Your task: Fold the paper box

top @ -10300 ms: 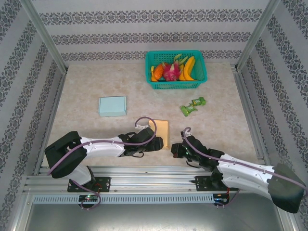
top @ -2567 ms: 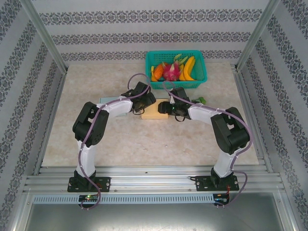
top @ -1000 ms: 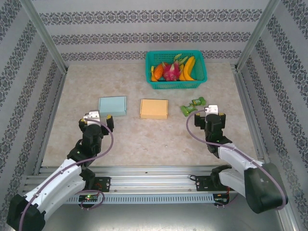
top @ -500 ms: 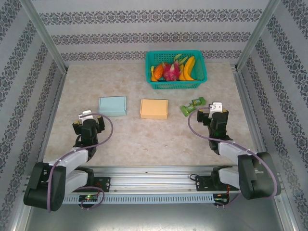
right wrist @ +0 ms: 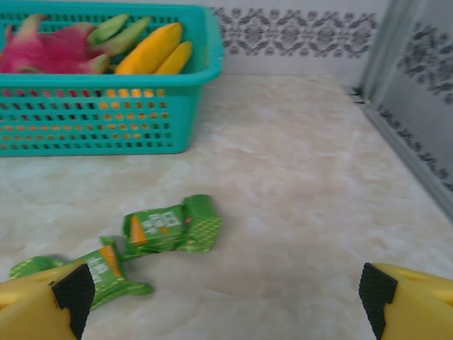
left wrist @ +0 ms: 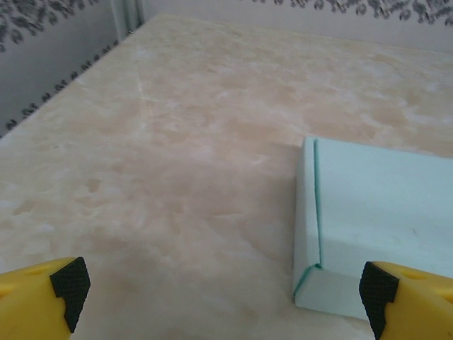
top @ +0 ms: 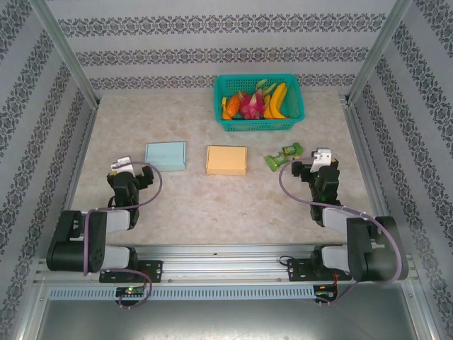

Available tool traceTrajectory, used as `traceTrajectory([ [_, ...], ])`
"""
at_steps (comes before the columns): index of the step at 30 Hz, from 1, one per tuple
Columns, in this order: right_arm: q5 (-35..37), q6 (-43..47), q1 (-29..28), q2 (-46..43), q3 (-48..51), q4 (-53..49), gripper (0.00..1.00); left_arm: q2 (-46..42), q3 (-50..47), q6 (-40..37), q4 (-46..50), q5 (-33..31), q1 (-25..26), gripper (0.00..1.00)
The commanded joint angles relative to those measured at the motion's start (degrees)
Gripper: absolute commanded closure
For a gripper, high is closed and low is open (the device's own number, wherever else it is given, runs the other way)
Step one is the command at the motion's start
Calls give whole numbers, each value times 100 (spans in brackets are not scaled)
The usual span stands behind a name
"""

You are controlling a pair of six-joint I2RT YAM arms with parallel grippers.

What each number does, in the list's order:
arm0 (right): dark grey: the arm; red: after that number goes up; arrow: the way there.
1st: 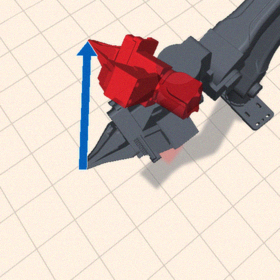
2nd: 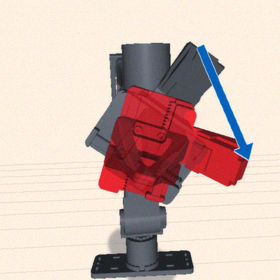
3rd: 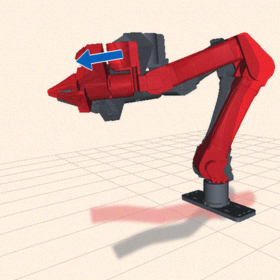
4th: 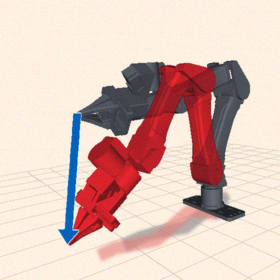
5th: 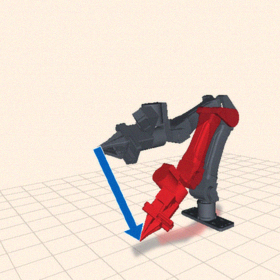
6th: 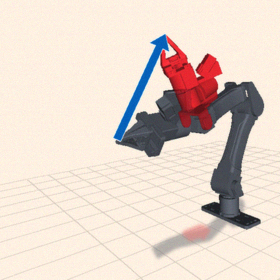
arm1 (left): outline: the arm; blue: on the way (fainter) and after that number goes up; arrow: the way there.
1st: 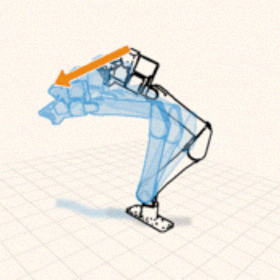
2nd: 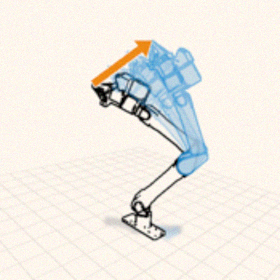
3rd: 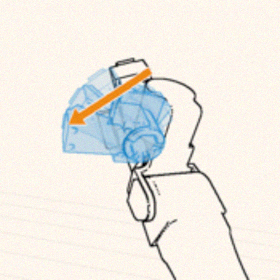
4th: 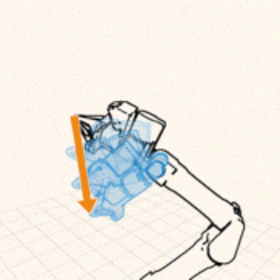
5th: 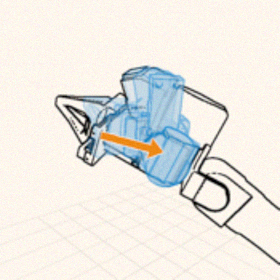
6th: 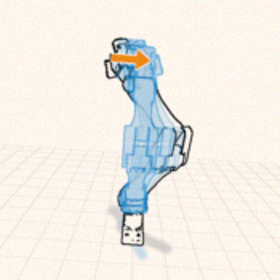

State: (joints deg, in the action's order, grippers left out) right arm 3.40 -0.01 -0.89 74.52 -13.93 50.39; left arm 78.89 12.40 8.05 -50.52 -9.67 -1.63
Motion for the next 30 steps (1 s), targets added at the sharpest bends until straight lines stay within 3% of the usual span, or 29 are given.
traceTrajectory([
  [1, -579, 67, -77, 408, 246, 1177, 2, 333, 218, -246, -699, 527, -66, 0],
  [6, -625, 88, -79, 735, 471, 1883, 2, 1035, 565, -500, -798, 1140, -77, 0],
  [8, -722, 129, -78, 778, 394, 1797, 2, 974, 801, -525, -208, 1216, -75, 0],
  [13, -988, 299, -135, 1249, 252, 1985, 2, 1044, 1035, -590, 130, 1370, -70, 0],
  [17, -732, 223, -144, 1221, -52, 1412, 2, 1041, 1045, -610, 158, 1337, -51, 0],
  [19, -83, -66, -144, 1272, -772, 242, 2, 1047, 1060, -625, 175, 1294, -24, 0],
  [20, -192, -183, -16, 1166, -863, -73, 2, 1049, 1066, -637, 184, 1256, -14, 0],
  [30, -254, -129, 1, 1185, -830, 35, 2, 1066, 1136, -767, 324, 1128, 119, 0],
])
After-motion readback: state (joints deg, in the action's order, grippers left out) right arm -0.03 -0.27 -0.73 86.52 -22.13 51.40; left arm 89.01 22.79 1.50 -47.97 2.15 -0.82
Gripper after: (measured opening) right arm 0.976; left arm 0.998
